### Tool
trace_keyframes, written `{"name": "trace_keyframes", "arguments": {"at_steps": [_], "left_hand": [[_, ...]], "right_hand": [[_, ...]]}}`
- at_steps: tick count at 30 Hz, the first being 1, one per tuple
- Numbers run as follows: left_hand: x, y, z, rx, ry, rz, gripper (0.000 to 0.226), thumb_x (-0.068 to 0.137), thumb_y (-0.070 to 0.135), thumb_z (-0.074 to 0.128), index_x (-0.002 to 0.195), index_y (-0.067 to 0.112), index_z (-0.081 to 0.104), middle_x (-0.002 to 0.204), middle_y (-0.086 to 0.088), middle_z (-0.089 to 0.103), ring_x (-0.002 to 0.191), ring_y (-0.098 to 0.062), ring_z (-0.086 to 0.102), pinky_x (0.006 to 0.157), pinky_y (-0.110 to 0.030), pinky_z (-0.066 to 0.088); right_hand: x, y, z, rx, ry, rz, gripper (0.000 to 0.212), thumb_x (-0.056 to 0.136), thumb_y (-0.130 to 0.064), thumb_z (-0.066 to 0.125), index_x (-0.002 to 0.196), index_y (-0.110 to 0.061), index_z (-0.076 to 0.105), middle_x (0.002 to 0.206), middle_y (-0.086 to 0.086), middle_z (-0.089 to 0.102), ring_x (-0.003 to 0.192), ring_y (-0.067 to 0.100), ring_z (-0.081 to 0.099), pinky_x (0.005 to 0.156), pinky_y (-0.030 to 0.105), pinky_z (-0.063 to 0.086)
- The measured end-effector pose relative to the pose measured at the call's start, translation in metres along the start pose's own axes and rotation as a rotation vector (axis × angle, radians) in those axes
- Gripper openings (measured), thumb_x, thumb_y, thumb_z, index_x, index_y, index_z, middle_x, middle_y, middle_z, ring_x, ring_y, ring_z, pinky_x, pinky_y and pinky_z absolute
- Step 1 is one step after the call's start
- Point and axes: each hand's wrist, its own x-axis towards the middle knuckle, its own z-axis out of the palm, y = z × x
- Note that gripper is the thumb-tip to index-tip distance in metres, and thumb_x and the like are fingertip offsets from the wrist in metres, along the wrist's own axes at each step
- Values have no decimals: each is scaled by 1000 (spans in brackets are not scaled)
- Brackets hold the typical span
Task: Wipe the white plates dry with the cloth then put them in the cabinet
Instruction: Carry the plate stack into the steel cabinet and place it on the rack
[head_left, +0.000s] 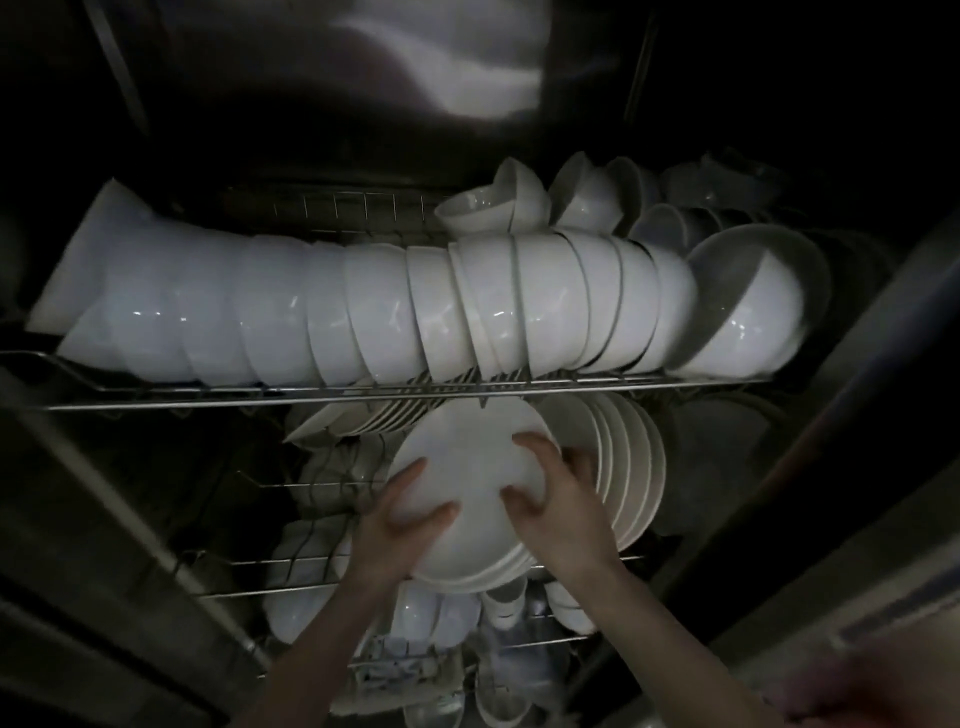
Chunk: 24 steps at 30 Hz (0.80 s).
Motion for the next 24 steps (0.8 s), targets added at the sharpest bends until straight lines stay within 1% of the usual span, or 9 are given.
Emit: {"name": "trace_keyframes", "arguments": {"at_steps": [2, 5, 8, 10, 12, 15, 17, 21, 24], "left_hand": [[4, -3, 7, 25, 5, 0, 57, 71, 29, 87, 116, 50, 60, 124, 17, 56, 111, -4, 55, 76, -9, 48], [12, -9, 18, 17, -7, 34, 56, 75, 24, 85, 122, 41, 59, 123, 21, 55, 112, -2, 54, 84, -9, 47], [17, -11, 33, 21, -33, 46, 55, 79, 21, 81, 126, 36, 56, 120, 23, 52, 104, 14, 53, 73, 3, 41], [19, -14, 39, 0, -67, 32, 52, 83, 20, 77, 126, 36, 53, 118, 27, 48, 94, 31, 48, 67, 5, 39], [21, -16, 40, 2, -94, 25, 51, 84, 22, 76, 125, 40, 52, 117, 31, 45, 90, 37, 43, 66, 7, 38], [24, -18, 39, 28, -116, 24, 50, 85, 29, 74, 123, 49, 49, 119, 29, 47, 95, 32, 48, 67, 5, 39], [24, -20, 41, 41, -123, 10, 51, 86, 35, 73, 125, 52, 46, 121, 25, 50, 100, 20, 53, 71, 2, 42], [25, -25, 47, 55, -165, -33, 53, 88, 46, 66, 134, 52, 41, 132, 12, 49, 114, -6, 52, 86, -17, 44], [24, -23, 46, 26, -172, -86, 53, 85, 51, 68, 132, 55, 42, 134, 13, 48, 113, -5, 51, 77, -9, 43]], "right_hand": [[7, 0, -3, -41, -18, -6, 56, 87, -32, 66, 136, -43, 43, 133, 3, 37, 112, 30, 58, 91, 41, 53], [14, -3, -9, -148, -35, -15, 55, 88, -33, 63, 138, -40, 41, 137, 5, 34, 109, 32, 59, 86, 43, 54], [21, -6, -16, -249, -41, -40, 55, 89, -33, 59, 140, -38, 39, 142, 7, 29, 111, 34, 58, 87, 41, 53], [25, -7, -19, -293, -67, -43, 55, 90, -32, 57, 142, -35, 38, 144, 7, 28, 113, 34, 57, 89, 41, 52], [26, -7, -21, -327, -82, -42, 55, 91, -31, 56, 143, -33, 38, 146, 7, 27, 115, 34, 56, 90, 39, 52], [28, -9, -22, -370, -85, -63, 56, 91, -31, 55, 144, -30, 38, 149, 7, 26, 120, 32, 54, 92, 37, 50], [30, -11, -25, -378, -91, -73, 57, 91, -31, 55, 145, -30, 37, 152, 6, 25, 120, 31, 55, 92, 36, 49], [31, -11, -28, -377, -81, -68, 60, 91, -30, 55, 147, -31, 34, 154, 5, 23, 122, 30, 54, 92, 36, 49], [32, -13, -28, -376, -78, -54, 61, 91, -29, 53, 148, -31, 34, 153, 6, 28, 121, 33, 55, 92, 37, 49]]}}
